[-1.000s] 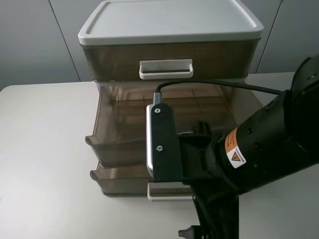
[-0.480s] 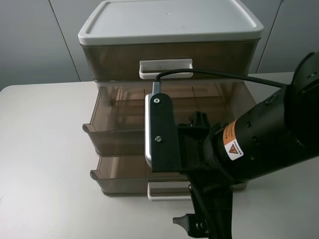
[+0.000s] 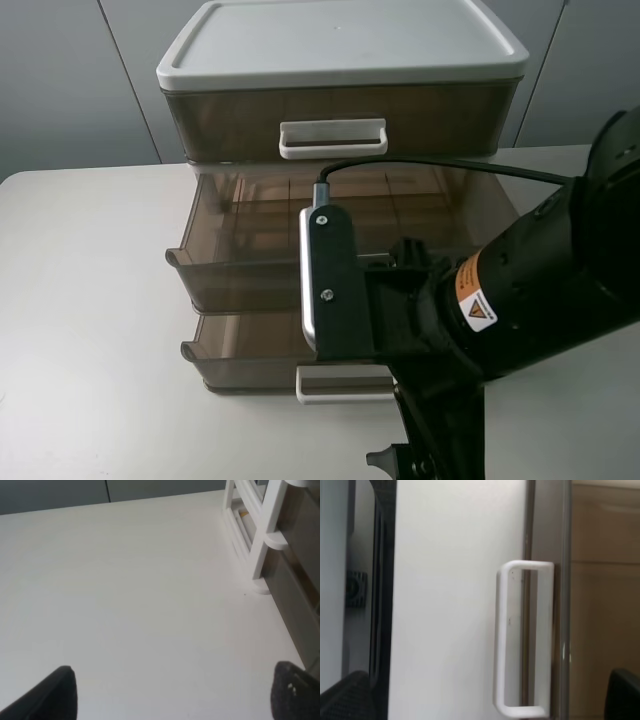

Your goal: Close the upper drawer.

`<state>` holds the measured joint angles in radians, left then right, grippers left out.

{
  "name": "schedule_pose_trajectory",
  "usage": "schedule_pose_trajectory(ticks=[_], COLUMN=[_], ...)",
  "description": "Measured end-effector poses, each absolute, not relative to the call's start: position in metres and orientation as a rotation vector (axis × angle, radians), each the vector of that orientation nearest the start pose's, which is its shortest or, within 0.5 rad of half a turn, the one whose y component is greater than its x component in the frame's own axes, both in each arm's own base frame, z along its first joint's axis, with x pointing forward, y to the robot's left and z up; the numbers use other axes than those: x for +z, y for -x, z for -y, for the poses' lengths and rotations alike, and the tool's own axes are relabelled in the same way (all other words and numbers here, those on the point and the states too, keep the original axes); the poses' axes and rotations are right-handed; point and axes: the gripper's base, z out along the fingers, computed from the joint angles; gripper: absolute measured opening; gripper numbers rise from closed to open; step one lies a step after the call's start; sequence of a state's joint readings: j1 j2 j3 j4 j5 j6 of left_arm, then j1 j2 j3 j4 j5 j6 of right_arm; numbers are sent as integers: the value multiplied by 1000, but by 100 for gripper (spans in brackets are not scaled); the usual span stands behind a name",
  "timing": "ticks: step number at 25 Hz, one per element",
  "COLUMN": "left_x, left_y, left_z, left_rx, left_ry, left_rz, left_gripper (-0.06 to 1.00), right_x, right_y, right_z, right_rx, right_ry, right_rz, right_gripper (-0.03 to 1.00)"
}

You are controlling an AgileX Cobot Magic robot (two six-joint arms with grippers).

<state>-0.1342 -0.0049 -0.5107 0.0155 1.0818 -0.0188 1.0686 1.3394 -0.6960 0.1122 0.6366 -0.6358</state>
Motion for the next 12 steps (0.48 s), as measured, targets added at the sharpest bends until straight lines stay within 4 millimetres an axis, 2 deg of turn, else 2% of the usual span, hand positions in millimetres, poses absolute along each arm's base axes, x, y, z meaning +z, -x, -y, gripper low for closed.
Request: schedule_pose_trajectory(ticks=[12], left_x=[278], left_y=[8], left_z=[-2], left_rx=[-77], left_ry=[-117], left_rz=[-2047], left_gripper=[74], right_x=[198], right_y=[-117], right_z=[-205], right_rx=[174], right_ry=[2038], right_rz=[-1917], right_gripper=[70])
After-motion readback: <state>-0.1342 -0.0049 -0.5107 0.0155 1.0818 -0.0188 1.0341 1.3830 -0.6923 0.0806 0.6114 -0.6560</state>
